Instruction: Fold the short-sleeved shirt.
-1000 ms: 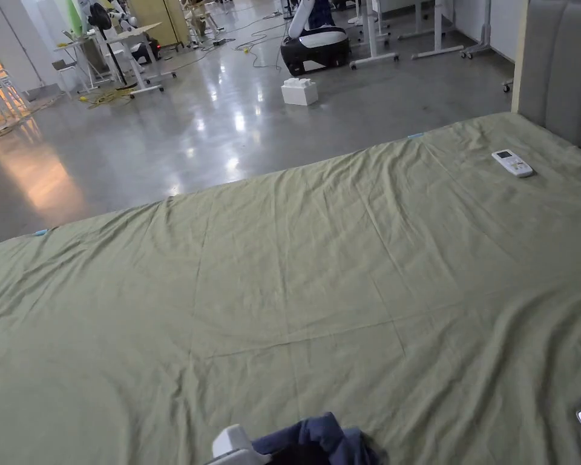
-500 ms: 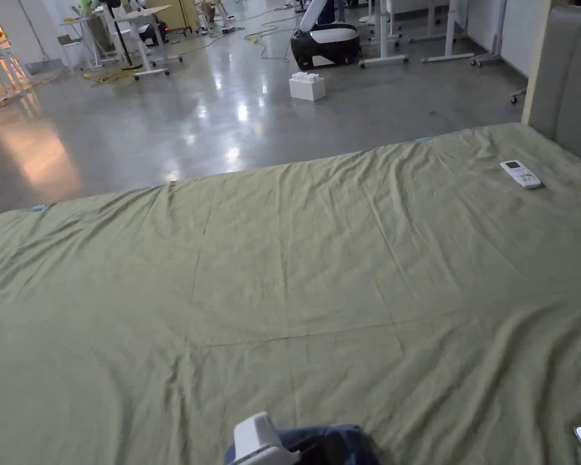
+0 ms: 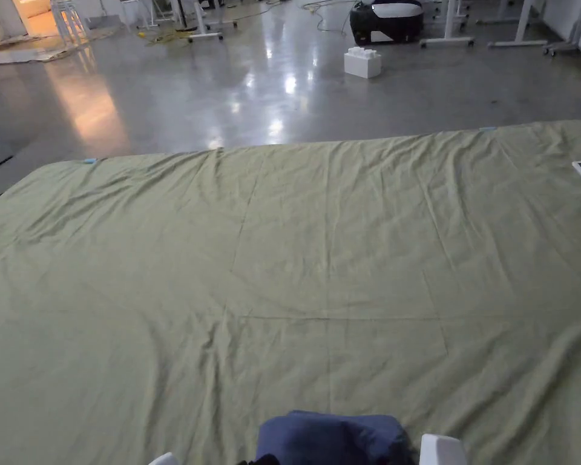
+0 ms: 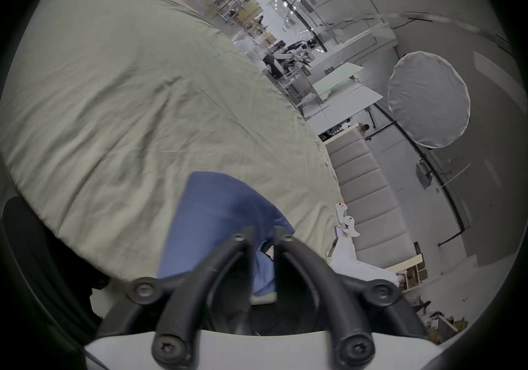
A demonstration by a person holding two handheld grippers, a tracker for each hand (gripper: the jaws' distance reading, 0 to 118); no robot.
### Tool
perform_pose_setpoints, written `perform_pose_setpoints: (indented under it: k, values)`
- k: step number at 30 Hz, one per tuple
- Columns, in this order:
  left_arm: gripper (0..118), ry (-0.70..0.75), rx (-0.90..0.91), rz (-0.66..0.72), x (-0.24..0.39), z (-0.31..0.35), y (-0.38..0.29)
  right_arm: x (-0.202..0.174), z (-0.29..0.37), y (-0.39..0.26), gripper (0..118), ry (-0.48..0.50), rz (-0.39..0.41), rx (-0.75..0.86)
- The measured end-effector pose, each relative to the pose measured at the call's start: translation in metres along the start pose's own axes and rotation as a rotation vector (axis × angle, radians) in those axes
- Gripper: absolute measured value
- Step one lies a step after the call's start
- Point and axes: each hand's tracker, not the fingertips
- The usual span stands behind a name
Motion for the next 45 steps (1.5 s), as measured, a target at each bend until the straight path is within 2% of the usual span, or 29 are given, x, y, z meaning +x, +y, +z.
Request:
perform_pose_setpoints:
  k: [1,2,3,4,5,7,10,14,16,17,19,21,22,23,24,25,26,27,29,30,32,33,36,38,40,42,44,45]
  values:
    - [38,0.002,0.002,0.000,-0.004,0.001,0.000,0.009,0.004,-0.005,0,0.079,-0.049,0.067]
    - [60,0.002,0.000,0.002,-0.008,0.002,0.001,0.015,0.007,-0.004,0,0.102,-0.126,0.063]
    - [79,0.003,-0.003,0.006,-0.012,0.001,0.002,0.015,0.009,-0.003,0,0.078,-0.149,0.048]
    - [94,0.003,-0.006,0.013,-0.018,0.001,0.004,0.012,0.008,-0.002,0,0.076,-0.122,0.050]
    - [95,-0.006,-0.009,0.020,-0.023,0.000,0.007,0.010,0.012,-0.003,0,0.069,-0.094,0.049]
    - [95,-0.037,-0.018,0.031,-0.034,-0.005,0.015,0.006,0.010,-0.003,0,0.047,-0.045,0.055]
    - [95,-0.061,-0.080,-0.003,-0.051,-0.024,0.028,0.006,0.009,-0.004,0,0.049,-0.058,0.058]
    - [96,-0.092,-0.187,-0.165,-0.069,-0.058,0.036,0.009,0.008,-0.007,0,0.059,-0.097,0.072]
    - [96,-0.089,-0.265,-0.205,-0.076,-0.078,0.033,0.006,0.009,-0.009,0,0.052,-0.104,0.080]
    - [96,-0.093,-0.326,-0.166,-0.081,-0.089,0.030,0.005,0.009,-0.010,0,0.047,-0.100,0.083]
    - [94,-0.195,-0.282,-0.087,-0.080,-0.093,0.031,0.006,0.009,-0.010,0,0.047,-0.096,0.086]
    - [94,-0.269,-0.341,-0.012,-0.076,-0.103,0.033,0.006,0.009,-0.009,0,0.052,-0.103,0.085]
    - [94,-0.248,-0.375,-0.008,-0.073,-0.109,0.030,0.006,0.009,-0.009,0,0.054,-0.108,0.084]
    - [91,-0.219,-0.408,-0.033,-0.065,-0.115,0.024,0.006,0.009,-0.009,0,0.054,-0.112,0.084]
    - [79,-0.149,-0.401,-0.143,-0.058,-0.117,0.021,0.006,0.009,-0.009,0,0.055,-0.114,0.083]
    - [37,-0.059,-0.400,-0.197,-0.056,-0.119,0.020,0.008,0.010,-0.008,0,0.057,-0.120,0.082]
    - [27,-0.098,-0.401,-0.131,-0.054,-0.122,0.019,0.010,0.011,-0.006,0,0.089,-0.151,0.067]
    - [27,-0.115,-0.406,-0.077,-0.056,-0.118,0.023,0.013,0.015,-0.001,0,0.089,-0.212,0.044]
    - [27,-0.123,-0.401,-0.097,-0.049,-0.107,0.032,0.018,0.025,0.005,0,0.186,-0.313,0.057]
    - [27,-0.131,-0.383,-0.063,-0.049,-0.099,0.039,0.017,0.033,0.005,0,0.234,-0.332,0.106]
    - [27,-0.242,-0.347,0.120,-0.062,-0.081,0.065,0.013,0.053,0.007,0,0.271,-0.287,0.173]
    - [27,-0.254,-0.333,0.150,-0.068,-0.069,0.081,0.011,0.062,0.008,0,0.270,-0.265,0.181]
    - [27,-0.126,-0.249,0.035,-0.101,-0.013,0.150,0.011,0.078,0.004,0,0.262,-0.252,0.174]
    - [27,-0.025,-0.190,-0.037,-0.126,0.033,0.197,0.014,0.075,-0.003,0,0.270,-0.332,0.167]
    - [27,0.074,-0.155,-0.011,-0.155,0.068,0.238,0.016,0.064,-0.010,0,0.316,-0.433,0.151]
    - [27,0.175,-0.133,0.014,-0.175,0.091,0.267,0.017,0.050,-0.016,0,0.336,-0.488,0.121]
    - [27,0.216,-0.156,0.073,-0.200,0.095,0.286,0.015,0.041,-0.018,0,0.316,-0.468,0.084]
    - [28,0.239,-0.198,0.053,-0.208,0.094,0.291,0.014,0.037,-0.019,0,0.287,-0.445,0.061]
